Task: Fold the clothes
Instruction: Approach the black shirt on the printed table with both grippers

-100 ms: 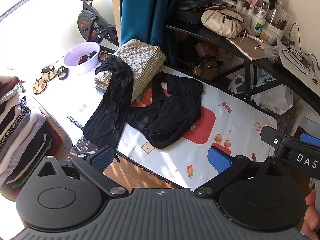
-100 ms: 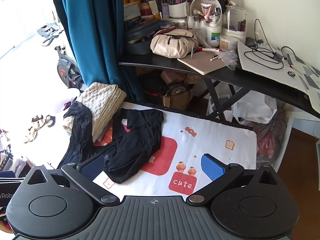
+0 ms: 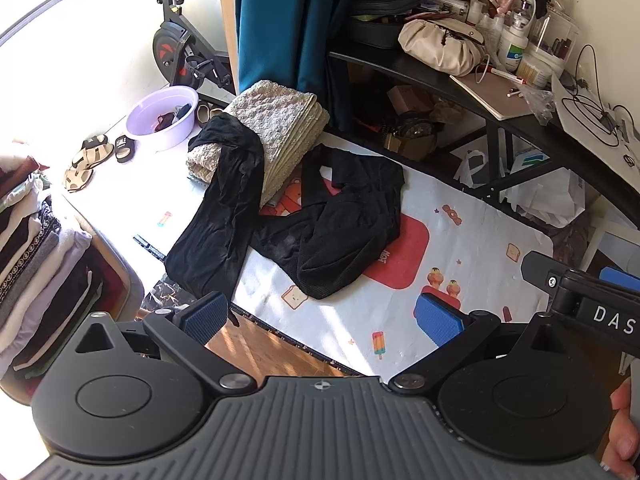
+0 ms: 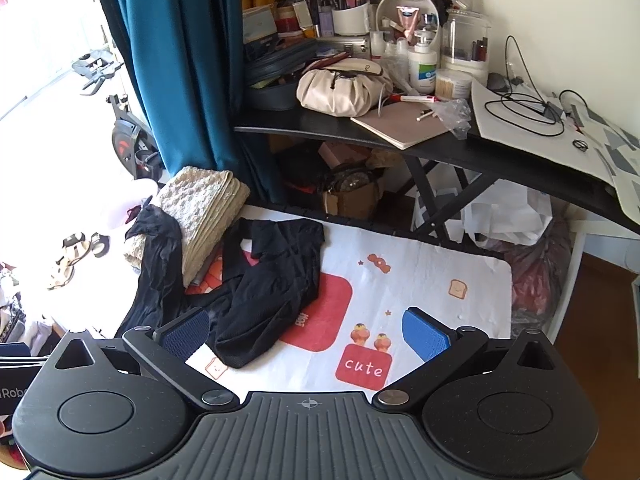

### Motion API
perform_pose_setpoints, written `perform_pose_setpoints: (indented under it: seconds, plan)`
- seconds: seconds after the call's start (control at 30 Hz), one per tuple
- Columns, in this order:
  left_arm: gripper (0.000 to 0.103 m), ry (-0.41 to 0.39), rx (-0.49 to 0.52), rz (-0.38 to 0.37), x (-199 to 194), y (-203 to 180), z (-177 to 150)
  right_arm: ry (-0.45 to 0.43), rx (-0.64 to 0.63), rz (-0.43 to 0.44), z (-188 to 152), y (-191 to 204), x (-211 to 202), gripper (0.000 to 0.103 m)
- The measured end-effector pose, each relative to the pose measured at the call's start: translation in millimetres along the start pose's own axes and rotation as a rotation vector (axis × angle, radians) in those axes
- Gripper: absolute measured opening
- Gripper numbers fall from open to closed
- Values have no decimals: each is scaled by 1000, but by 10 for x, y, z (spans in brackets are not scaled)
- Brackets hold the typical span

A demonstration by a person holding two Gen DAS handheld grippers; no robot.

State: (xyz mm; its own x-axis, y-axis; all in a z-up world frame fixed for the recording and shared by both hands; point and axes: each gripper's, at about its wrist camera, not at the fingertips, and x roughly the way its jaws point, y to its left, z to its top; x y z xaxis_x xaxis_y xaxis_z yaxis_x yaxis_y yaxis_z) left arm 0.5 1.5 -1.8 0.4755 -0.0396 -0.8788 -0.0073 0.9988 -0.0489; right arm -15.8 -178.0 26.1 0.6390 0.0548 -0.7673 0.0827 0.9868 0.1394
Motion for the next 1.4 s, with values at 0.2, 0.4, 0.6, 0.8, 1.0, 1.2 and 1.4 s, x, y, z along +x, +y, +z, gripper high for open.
perform_pose_setpoints:
  seconds: [0.2,0.4,0.6,0.8,1.0,1.2,1.4]
  plan:
    - [102,24,-22,-14,3,-132,69,-9,39,7,14,-205,-47,102]
    - [102,40,-71,7,48,-161,118,-19,92,13,30,-403,-15,102]
    - [102,28,-14,50,-1,-419,120,-35,131,38,18,-637,-11,102]
    - [102,-33,23,120,-29,-509,117,-72,149,43,38,-843,34,102]
    - [102,-246,-48,214,-146,-385,133,-121,206,63,53,-1115,159,102]
    - [102,-230,-19,191,17,-412,12,-116,232,75,-16,-1255,353,102]
    - [102,-177,22,170,184,-499,-67,-86,225,101,-24,-1244,509,102]
